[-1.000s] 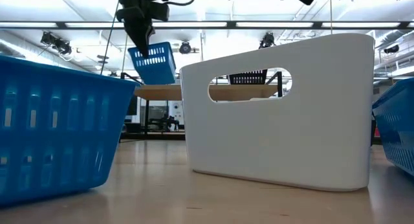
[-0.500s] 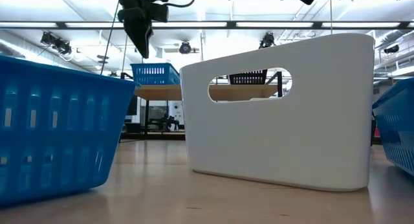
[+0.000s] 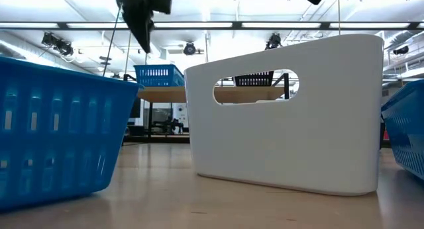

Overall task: Stack baskets on shelf by color
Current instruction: Put the top left blue bin on the shelf, then put the center left white bin on the shelf

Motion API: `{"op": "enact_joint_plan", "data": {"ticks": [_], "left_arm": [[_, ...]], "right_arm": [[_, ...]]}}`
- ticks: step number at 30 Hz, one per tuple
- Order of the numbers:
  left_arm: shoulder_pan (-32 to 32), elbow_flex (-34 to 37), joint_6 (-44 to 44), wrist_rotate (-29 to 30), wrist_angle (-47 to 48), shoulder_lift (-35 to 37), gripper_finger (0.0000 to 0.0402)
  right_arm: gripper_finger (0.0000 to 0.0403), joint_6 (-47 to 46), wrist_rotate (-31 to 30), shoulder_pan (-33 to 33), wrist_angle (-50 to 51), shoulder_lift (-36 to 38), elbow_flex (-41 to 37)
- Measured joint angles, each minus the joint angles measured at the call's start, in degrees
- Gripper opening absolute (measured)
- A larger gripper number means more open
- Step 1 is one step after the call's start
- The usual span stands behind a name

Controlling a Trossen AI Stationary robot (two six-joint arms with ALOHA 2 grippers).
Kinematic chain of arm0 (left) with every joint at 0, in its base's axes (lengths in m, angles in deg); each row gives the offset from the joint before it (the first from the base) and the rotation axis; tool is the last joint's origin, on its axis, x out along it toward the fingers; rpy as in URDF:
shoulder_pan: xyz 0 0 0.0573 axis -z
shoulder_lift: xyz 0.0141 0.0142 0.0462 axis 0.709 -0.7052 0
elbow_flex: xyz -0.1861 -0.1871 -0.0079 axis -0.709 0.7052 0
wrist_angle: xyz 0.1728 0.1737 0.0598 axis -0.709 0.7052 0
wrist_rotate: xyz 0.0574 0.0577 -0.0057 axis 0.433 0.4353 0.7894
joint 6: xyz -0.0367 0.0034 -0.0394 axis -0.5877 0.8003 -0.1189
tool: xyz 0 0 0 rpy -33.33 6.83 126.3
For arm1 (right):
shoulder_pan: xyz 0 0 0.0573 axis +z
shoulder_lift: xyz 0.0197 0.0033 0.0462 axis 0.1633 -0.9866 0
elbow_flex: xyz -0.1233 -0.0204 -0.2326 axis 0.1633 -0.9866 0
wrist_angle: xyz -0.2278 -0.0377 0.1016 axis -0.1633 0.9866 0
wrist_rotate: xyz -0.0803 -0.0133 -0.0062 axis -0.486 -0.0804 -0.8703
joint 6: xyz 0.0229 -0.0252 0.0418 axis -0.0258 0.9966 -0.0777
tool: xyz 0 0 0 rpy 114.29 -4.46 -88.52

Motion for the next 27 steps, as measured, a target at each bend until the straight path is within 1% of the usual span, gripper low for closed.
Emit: {"op": "enact_joint_plan", "data": {"ticks": [4, 8, 15, 17, 20, 24, 27], "left_arm": [[7.76, 0.0, -11.9, -1.06, 3.87, 0.02, 0.0161], [17.87, 0.02, -22.79, -1.05, 7.16, -0.63, 0.0164], [35.56, 0.0, -44.16, -3.64, 6.61, -1.85, 0.0167], [39.94, 0.0, -49.7, -3.65, 6.29, -2.76, 0.0168], [45.6, 0.0, -57.32, -2.13, 5.93, -4.35, 0.0173], [51.18, 0.0, -63.49, -1.87, 3.79, -8.23, 0.0185], [54.16, 0.0, -66.41, -2.59, 1.92, -11.48, 0.0194]], "right_arm": [[0.0075, 0.2, -3.47, -0.64, 0.0, 0.0, 0.0], [0.0075, 1.05, -6.32, -1.38, 0.04, 0.0, 0.0], [0.0075, 2.1, -6.93, -1.44, 0.15, 0.02, 0.0], [0.0075, 2.18, -7.04, -1.44, 0.13, 0.02, 0.0], [0.0075, 3.09, -7.23, -1.42, 0.12, 0.02, 0.0], [0.0075, 3.16, -7.44, -1.42, -0.05, 0.04, 0.0], [0.0075, 2.76, -7.76, -1.44, -0.07, 0.04, 0.0]]}}
